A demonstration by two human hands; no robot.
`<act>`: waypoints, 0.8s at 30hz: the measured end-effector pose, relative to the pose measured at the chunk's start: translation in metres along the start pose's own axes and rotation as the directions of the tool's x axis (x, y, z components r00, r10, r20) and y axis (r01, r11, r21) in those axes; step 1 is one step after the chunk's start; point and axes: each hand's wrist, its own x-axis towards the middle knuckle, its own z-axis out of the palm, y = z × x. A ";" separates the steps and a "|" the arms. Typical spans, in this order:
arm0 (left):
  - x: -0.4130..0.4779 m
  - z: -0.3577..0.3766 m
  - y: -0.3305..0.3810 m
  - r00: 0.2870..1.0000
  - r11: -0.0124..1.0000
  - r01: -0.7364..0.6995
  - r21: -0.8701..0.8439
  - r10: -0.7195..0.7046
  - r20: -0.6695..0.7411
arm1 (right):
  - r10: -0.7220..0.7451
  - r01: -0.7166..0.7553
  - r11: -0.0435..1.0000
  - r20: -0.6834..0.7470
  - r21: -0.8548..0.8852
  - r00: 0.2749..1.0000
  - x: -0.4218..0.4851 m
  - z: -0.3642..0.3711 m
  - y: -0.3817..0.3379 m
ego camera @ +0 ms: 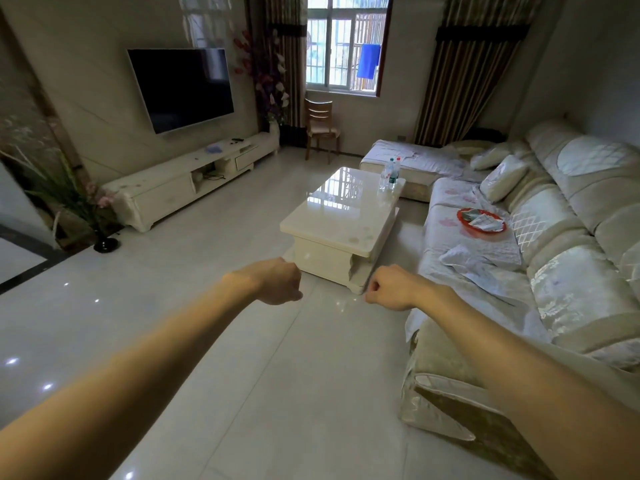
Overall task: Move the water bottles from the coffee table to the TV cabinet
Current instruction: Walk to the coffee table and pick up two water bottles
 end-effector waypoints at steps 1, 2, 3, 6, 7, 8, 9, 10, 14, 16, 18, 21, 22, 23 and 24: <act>0.009 -0.001 -0.005 1.000 1.000 -0.004 -0.001 0.004 0.003 | 0.000 0.000 1.000 0.006 0.001 1.000 0.010 -0.003 -0.001; 0.019 -0.001 -0.011 1.000 1.000 -0.006 0.001 0.006 0.007 | 0.001 -0.001 1.000 0.008 -0.003 1.000 0.022 -0.004 -0.002; 0.028 -0.002 -0.017 1.000 1.000 -0.008 0.005 0.008 0.010 | 0.007 -0.007 1.000 0.009 -0.006 1.000 0.032 -0.006 -0.004; 0.061 -0.006 -0.040 1.000 1.000 -0.019 0.017 0.018 0.017 | 0.029 -0.029 0.999 0.009 -0.019 1.000 0.068 -0.011 -0.010; 0.074 -0.008 -0.048 1.000 0.999 -0.025 0.022 0.024 0.014 | 0.039 -0.039 0.999 0.006 -0.024 0.999 0.080 -0.014 -0.011; 0.088 -0.011 -0.058 1.000 0.999 -0.031 0.026 0.031 0.007 | 0.042 -0.042 0.999 0.004 -0.025 0.999 0.093 -0.017 -0.012; 0.101 -0.014 -0.067 0.999 0.999 -0.035 0.032 0.035 0.000 | 0.051 -0.051 0.998 0.006 -0.024 0.999 0.105 -0.020 -0.013; 0.115 -0.017 -0.075 0.999 0.998 -0.039 0.044 0.039 -0.010 | 0.060 -0.060 0.998 0.007 -0.024 0.998 0.117 -0.024 -0.014; 0.168 -0.034 -0.101 0.996 0.992 -0.083 0.093 0.084 -0.001 | 0.105 -0.105 0.994 -0.002 0.017 0.994 0.160 -0.040 -0.018; 0.191 -0.043 -0.110 0.994 0.989 -0.110 0.099 0.108 0.020 | 0.158 -0.158 0.987 -0.008 0.042 0.987 0.180 -0.050 -0.016; 0.213 -0.053 -0.114 0.990 0.985 -0.142 0.094 0.140 0.028 | 0.188 -0.188 0.981 -0.003 0.047 0.982 0.191 -0.061 -0.014; 0.244 -0.070 -0.115 0.981 0.977 -0.196 0.082 0.194 0.027 | 0.232 -0.230 0.972 -0.024 0.046 0.972 0.204 -0.077 -0.010; 0.255 -0.075 -0.114 0.977 0.974 -0.215 0.078 0.213 0.030 | 0.248 -0.247 0.968 -0.032 0.039 0.968 0.208 -0.081 -0.007; 0.266 -0.078 -0.112 0.972 0.969 -0.235 0.072 0.233 0.033 | 0.256 -0.254 0.967 -0.044 0.031 0.966 0.213 -0.083 -0.002; 0.278 -0.081 -0.110 0.967 0.965 -0.254 0.061 0.253 0.034 | 0.261 -0.259 0.965 -0.054 0.028 0.964 0.219 -0.085 0.004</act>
